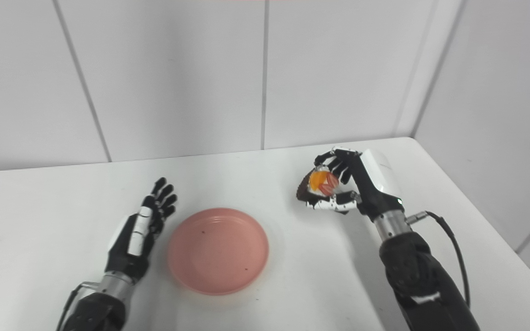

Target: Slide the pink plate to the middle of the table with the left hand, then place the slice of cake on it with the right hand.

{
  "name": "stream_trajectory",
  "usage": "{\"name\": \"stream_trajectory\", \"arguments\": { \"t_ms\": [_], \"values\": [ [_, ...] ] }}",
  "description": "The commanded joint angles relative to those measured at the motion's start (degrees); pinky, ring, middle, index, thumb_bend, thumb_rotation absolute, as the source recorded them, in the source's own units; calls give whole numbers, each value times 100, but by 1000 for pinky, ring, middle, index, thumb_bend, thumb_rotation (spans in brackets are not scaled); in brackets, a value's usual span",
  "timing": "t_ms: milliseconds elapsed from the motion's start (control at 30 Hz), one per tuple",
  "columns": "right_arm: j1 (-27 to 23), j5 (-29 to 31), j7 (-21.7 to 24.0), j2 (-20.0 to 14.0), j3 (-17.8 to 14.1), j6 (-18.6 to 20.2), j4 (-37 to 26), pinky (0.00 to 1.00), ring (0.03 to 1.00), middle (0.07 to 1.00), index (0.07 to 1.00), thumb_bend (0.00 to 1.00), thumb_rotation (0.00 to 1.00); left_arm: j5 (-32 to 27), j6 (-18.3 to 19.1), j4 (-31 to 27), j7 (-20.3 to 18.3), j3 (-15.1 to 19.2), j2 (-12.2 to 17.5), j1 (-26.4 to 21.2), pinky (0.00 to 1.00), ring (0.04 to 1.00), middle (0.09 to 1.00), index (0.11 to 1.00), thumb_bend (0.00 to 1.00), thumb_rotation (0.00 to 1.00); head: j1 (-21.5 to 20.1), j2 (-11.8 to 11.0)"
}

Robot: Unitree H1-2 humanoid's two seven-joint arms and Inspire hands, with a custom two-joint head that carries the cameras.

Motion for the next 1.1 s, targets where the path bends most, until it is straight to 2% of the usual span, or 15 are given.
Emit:
{"name": "stream_trajectory", "arguments": {
  "t_ms": [0, 233, 400, 533, 700, 800, 933, 1067],
  "values": [
    [-229, 86, 121, 86, 105, -312, -342, 280, 340, 414, 530, 515, 0, 67, -57, 120, 157, -44, -158, 365, 983, 971, 989, 990, 637, 1000, 123, 38],
    [-444, -72, 635, 708, 679, 3, -822, 285, 355, 424, 527, 517, 0, 166, -28, -103, 334, -73, -275, 517, 999, 985, 1000, 1000, 646, 1000, 489, 209],
    [-579, -328, 770, 993, 931, -180, -672, 257, 331, 414, 519, 517, 0, 158, 56, -187, 413, -53, -371, 583, 1000, 992, 1000, 1000, 647, 1000, 638, 265],
    [-642, -424, 687, 1062, 1048, -552, -303, 229, 299, 402, 517, 516, 0, 102, 228, -346, 519, -7, -449, 665, 996, 985, 1000, 1000, 644, 1000, 679, 350],
    [-718, -401, 791, 1117, 1166, -652, 30, 232, 298, 400, 520, 516, 0, 51, 494, -575, 577, 3, -502, 748, 1000, 1000, 1000, 1000, 650, 1000, 674, 393],
    [-800, -532, 773, 1130, 1293, -812, 292, 257, 322, 405, 524, 517, 0, 123, 479, -656, 687, -12, -531, 798, 993, 989, 1000, 1000, 650, 1000, 633, 457],
    [-886, -743, 842, 1092, 1442, -795, 506, 259, 322, 401, 522, 518, 0, 78, 621, -775, 739, -12, -549, 835, 997, 987, 1000, 1000, 665, 1000, 523, 491],
    [-921, -969, 914, 1059, 1556, -727, 674, 272, 337, 405, 523, 518, 0, 96, 535, -813, 674, -51, -489, 855, 992, 983, 1000, 1000, 646, 1000, 439, 506]
  ]
}}
